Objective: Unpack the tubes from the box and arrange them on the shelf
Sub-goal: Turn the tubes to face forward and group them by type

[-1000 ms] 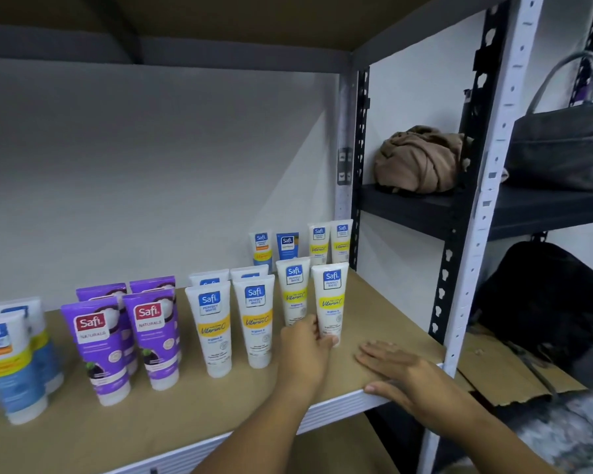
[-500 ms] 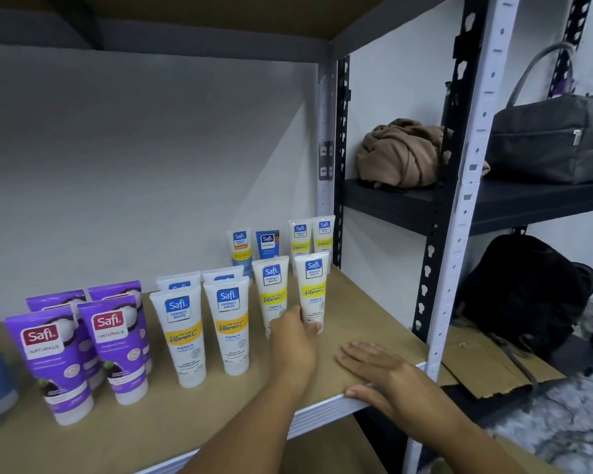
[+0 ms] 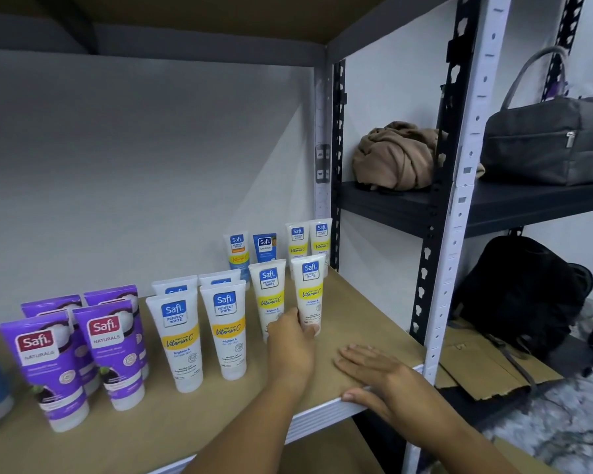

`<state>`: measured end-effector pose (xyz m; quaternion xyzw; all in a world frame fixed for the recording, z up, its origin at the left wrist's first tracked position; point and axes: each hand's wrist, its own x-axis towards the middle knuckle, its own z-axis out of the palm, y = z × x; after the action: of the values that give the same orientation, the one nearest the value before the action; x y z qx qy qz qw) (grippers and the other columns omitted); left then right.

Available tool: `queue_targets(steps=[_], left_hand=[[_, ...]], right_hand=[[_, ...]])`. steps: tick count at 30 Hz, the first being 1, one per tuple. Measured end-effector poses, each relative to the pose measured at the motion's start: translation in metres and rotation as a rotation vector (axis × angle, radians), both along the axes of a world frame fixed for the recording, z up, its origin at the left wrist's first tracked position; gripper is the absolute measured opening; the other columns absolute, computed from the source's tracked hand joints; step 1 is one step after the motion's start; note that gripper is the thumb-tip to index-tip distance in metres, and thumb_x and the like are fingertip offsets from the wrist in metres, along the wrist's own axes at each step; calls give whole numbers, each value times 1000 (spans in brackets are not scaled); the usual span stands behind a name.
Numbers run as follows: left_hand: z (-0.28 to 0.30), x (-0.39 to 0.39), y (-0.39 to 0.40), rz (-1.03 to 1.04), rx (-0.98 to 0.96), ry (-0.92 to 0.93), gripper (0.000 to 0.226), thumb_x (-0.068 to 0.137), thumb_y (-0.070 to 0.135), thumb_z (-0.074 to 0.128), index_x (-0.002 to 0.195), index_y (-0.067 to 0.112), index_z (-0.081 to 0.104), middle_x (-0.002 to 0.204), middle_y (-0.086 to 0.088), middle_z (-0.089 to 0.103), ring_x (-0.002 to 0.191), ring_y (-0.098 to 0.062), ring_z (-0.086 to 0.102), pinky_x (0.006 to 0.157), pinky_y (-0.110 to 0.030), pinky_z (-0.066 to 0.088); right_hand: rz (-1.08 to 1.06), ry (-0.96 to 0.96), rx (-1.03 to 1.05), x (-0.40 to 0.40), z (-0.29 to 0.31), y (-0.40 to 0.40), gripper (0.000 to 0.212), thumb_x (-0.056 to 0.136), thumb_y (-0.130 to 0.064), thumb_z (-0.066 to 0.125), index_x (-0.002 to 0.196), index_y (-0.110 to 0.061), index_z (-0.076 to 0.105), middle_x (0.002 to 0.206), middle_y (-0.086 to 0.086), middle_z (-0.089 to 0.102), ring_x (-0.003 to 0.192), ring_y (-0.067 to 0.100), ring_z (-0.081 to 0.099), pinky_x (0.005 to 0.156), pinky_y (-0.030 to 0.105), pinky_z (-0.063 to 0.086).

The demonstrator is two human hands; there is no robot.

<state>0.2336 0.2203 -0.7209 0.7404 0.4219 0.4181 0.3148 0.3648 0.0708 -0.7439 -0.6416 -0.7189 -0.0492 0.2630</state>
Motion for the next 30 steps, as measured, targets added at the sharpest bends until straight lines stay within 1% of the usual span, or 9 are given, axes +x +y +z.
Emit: queue_targets(steps=[12,18,21,23,24,25,26,28,30], left_hand=[[4,0,-2,30,46,41,26,88,20,70,114,15,69,108,-1,74,103,-17,68,90,-32,54],[6,-6,-11,15,38,37,24,89,21,68,112,19,68,107,3,73,102,-14,68,90,-35,56],[6,-17,-20,23,81,36,22,89,14,66,109,20,70,104,4,74,100,-12,68,86,-28,55],[6,-29,-31,25,96,16,26,88,7,65,111,19,72,104,4,74,99,-10,69,83,-19,50],[6,-35,-37,13,80,8,29,87,6,65,113,18,72,104,5,74,99,-8,69,84,-16,49],[9,-42,-42,-8,58,6,28,87,7,66,112,18,72,103,6,74,98,-6,69,86,-16,50],[13,-48,-45,-35,51,8,25,86,9,67,109,20,74,99,8,75,94,-3,69,87,-18,53],[35,-60,-45,-79,98,24,17,87,15,69,101,21,76,89,10,75,83,2,68,81,-18,56],[73,-67,-40,-107,167,-1,12,87,15,69,95,21,76,83,10,74,77,4,67,74,-9,52]], right_hand=[[-2,3,-11,-1,2,0,63,90,-71,39,142,-36,47,151,-20,36,140,-17,16,117,10,9],[-19,-16,-97,-4,11,-4,70,87,-77,29,146,-39,40,153,-25,26,142,-16,11,116,8,4],[-16,-31,-149,-6,18,-7,66,90,-73,32,147,-40,36,153,-27,21,143,-14,9,117,9,3],[-15,7,-175,-9,26,-8,59,92,-69,38,145,-41,41,152,-28,30,142,-12,20,119,14,15],[-19,24,-172,-12,32,-9,54,93,-67,40,140,-41,48,146,-26,43,137,-8,34,116,19,28],[-34,34,-147,-13,38,-8,47,94,-65,40,130,-38,55,132,-23,57,123,-5,50,106,25,42],[-56,37,-107,-17,46,-6,42,94,-63,42,121,-35,59,115,-20,65,106,-1,59,93,28,50],[-105,53,-23,-23,68,1,31,95,-55,50,110,-34,66,97,-20,69,89,-1,63,81,27,54],[-112,91,73,-27,96,14,20,93,-44,61,105,-32,72,86,-24,68,80,-4,63,76,24,55]])
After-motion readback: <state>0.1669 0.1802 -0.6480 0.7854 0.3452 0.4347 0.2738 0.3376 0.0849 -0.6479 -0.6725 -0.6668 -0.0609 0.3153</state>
